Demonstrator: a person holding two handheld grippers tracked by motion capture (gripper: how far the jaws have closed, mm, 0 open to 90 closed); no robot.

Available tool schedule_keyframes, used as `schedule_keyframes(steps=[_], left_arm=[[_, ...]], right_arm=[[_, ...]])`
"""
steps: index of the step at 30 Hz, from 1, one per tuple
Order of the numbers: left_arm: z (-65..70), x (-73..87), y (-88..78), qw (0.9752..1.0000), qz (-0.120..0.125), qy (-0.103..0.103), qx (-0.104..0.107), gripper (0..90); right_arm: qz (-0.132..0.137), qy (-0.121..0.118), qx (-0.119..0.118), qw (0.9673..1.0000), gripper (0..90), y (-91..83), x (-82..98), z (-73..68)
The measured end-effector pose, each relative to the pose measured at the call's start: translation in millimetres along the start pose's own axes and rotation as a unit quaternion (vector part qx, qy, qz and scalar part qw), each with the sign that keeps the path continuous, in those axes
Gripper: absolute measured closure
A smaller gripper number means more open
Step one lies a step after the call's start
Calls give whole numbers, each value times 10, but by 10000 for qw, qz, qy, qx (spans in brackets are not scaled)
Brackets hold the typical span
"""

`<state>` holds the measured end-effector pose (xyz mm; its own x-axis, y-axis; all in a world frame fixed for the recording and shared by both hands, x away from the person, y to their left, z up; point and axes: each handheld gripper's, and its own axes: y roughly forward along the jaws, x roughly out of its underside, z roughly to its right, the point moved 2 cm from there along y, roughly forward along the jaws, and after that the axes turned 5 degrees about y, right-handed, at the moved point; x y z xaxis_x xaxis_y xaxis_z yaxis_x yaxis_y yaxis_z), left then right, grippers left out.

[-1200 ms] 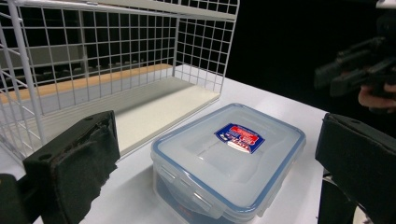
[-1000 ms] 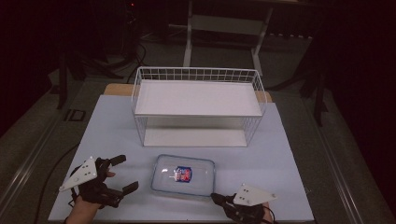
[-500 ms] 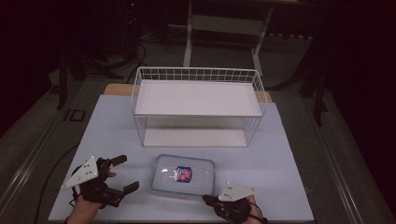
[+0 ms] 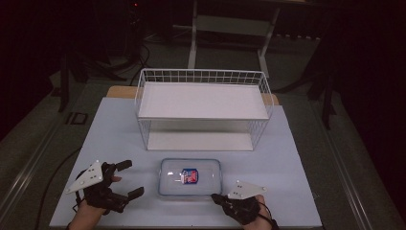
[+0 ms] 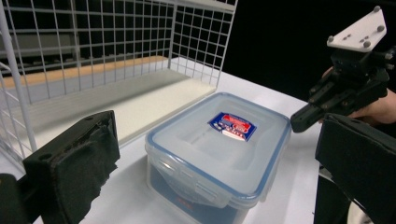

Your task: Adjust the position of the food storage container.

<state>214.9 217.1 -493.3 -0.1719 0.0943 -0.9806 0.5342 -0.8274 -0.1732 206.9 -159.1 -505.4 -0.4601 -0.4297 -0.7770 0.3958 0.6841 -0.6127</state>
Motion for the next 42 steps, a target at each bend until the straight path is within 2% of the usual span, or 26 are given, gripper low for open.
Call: schedule_keyframes(steps=[5, 8, 9, 12, 14, 15, 17, 19, 20, 22, 23, 25, 27, 28, 30, 32, 34, 36, 38, 42], left_arm=[[-6, 23, 33, 9998, -185, -11, 35, 0], [-4, 31, 51, 9994, -314, -94, 75, 0], [0, 34, 59, 9991, -405, -70, 50, 0], [26, 37, 95, 9975, -698, -46, -140, 37], [36, 40, 129, 9967, -808, -114, 13, 74], [47, 41, 141, 9961, -877, -59, -8, 92], [65, 43, 161, 9948, -1015, 28, 58, 227], [75, 42, 175, 9935, -1121, 190, 0, 422], [73, 43, 186, 9923, -1217, 246, 31, 492], [65, 48, 216, 9890, -1408, 435, -94, 637], [55, 53, 231, 9882, -1465, 446, -58, 704], [38, 71, 273, 9852, -1619, 554, -144, 806], [23, 102, 322, 9824, -1766, 589, -175, 883], [17, 120, 346, 9814, -1825, 582, -159, 886], [-4, 158, 387, 9786, -1956, 611, -170, 887], [-43, 198, 427, 9793, -1965, 486, -101, 888], [-66, 232, 469, 9794, -1983, 394, -24, 888], [-60, 250, 522, 9788, -2008, 397, -24, 888], [-74, 234, 548, 9800, -1958, 345, -1, 888], [-93, 219, 609, 9801, -1953, 362, -4, 888]], right_arm=[[21, -6, 165, 9999, 900, 4, -12, 24], [30, 46, 139, 9999, 900, 4, -11, 27], [73, 81, 63, 9999, 900, -12, -15, 18], [290, -4, 103, 9995, 894, -93, -62, -15], [428, 44, 136, 9990, 824, -150, -97, -4], [500, 47, 174, 9986, 781, -177, -109, 5], [630, 62, 268, 9976, 730, -233, -127, 29], [793, 76, 402, 9960, 686, -291, -138, 54], [847, 121, 435, 9954, 643, -319, -143, 70], [953, 209, 535, 9938, 536, -365, -152, 104], [1059, 287, 527, 9926, 464, -389, -154, 124], [1147, 442, 425, 9915, 288, -420, -159, 177], [1222, 506, 309, 9907, 163, -436, -156, 205], [1218, 474, 320, 9909, 131, -439, -151, 210], [1239, 438, 297, 9909, 133, -459, -146, 225], [1323, 575, 193, 9894, 139, -487, -146, 251], [1334, 545, 271, 9892, 142, -507, -147, 271], [1332, 523, 320, 9892, 143, -522, -142, 281], [1323, 537, 350, 9891, 146, -528, -133, 287], [1262, 556, 361, 9898, 151, -521, -112, 302]])
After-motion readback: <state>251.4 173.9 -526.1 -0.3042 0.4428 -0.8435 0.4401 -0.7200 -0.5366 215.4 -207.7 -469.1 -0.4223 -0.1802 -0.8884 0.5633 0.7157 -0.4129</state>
